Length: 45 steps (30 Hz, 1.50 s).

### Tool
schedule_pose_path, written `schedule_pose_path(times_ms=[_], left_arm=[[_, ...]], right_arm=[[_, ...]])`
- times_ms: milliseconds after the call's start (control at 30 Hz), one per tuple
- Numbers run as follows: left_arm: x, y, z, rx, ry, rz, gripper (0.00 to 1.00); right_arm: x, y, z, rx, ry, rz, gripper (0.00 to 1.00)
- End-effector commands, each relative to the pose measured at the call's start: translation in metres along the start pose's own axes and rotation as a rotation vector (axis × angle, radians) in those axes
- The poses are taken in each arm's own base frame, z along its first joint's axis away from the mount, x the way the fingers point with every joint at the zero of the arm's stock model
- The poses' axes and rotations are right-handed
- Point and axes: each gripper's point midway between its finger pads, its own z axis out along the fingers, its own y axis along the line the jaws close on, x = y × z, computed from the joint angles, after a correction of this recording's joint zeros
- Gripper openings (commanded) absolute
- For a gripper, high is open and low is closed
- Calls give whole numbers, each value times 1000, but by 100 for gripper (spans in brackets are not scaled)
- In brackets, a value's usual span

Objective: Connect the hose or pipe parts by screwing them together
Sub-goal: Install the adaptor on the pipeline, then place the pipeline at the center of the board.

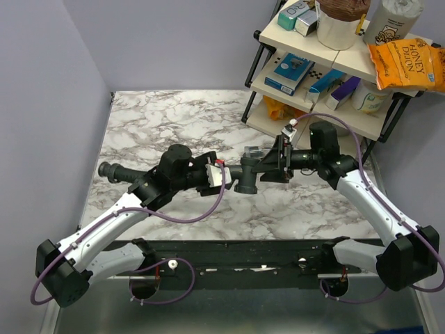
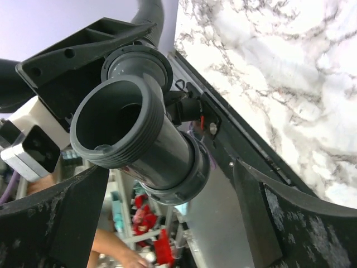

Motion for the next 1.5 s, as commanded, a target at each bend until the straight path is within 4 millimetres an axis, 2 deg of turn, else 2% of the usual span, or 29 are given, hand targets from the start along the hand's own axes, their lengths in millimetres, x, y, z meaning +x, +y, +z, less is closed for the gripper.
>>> schedule_pose_path(times_ms=[0,67,133,233,267,300,367,433,533,600,633,667,700,733,767,800,867,933,967,1000,1033,1133,1167,1267,1367,1400,1433,1467], left_arm=[[-28,-2,2,31,-102,78,0],[-27,5,4,10,-76,41,0],[-17,13,11,-18,-18,2,0],[-9,25,17,-76,17,-48,0],[-6,26,18,-92,27,-72,1],[4,26,23,-104,57,-97,13],[21,32,26,-139,128,-156,13],[43,30,34,-133,207,-264,14],[78,48,38,-202,326,-428,19],[98,78,35,-272,359,-529,20],[105,85,34,-293,378,-601,22],[111,95,34,-305,394,-641,27],[119,121,38,-339,409,-703,35],[127,121,37,-336,457,-798,35],[131,130,38,-346,470,-862,36],[139,151,46,-354,475,-921,41],[149,153,49,-346,516,-1045,48],[161,163,58,-339,516,-1121,72],[165,165,62,-345,509,-1193,80],[171,172,69,-336,494,-1250,95],[175,178,66,-327,480,-1307,99],[181,192,72,-350,439,-1375,99],[185,194,68,-356,429,-1404,99],[199,190,62,-345,432,-1462,99],[201,192,49,-310,460,-1409,99],[194,202,42,-295,441,-1373,99],[192,195,34,-259,475,-1361,99],[190,195,27,-209,486,-1240,99]], right_arm=[[-16,10,-11,38,-78,-164,100],[-24,9,-21,117,-128,-268,100],[-30,5,-28,182,-159,-337,100],[-40,-1,-38,265,-209,-400,100],[-46,-10,-43,328,-241,-400,100],[-49,-10,-46,350,-261,-415,100],[-59,-22,-57,450,-312,-434,100],[-65,-21,-67,491,-360,-464,100],[-69,-24,-79,541,-427,-496,100],[-71,-26,-84,556,-462,-511,100],[-70,-29,-85,564,-466,-510,100],[-67,-36,-85,577,-464,-502,100],[-66,-39,-85,581,-461,-501,100],[-65,-42,-85,588,-462,-500,100],[-61,-47,-82,582,-456,-497,100],[-60,-50,-81,578,-455,-497,100],[-57,-55,-78,573,-450,-487,100],[-52,-65,-75,580,-432,-477,100],[-52,-66,-73,572,-426,-478,100],[-48,-71,-70,575,-408,-474,100],[-48,-73,-69,574,-401,-475,100],[-47,-78,-66,575,-387,-466,100],[-46,-77,-65,570,-384,-466,100],[-48,-74,-64,559,-382,-471,100],[-49,-73,-61,550,-372,-467,100],[-49,-72,-60,546,-369,-465,100],[-49,-74,-59,547,-365,-458,100],[-49,-74,-57,542,-355,-455,100]])
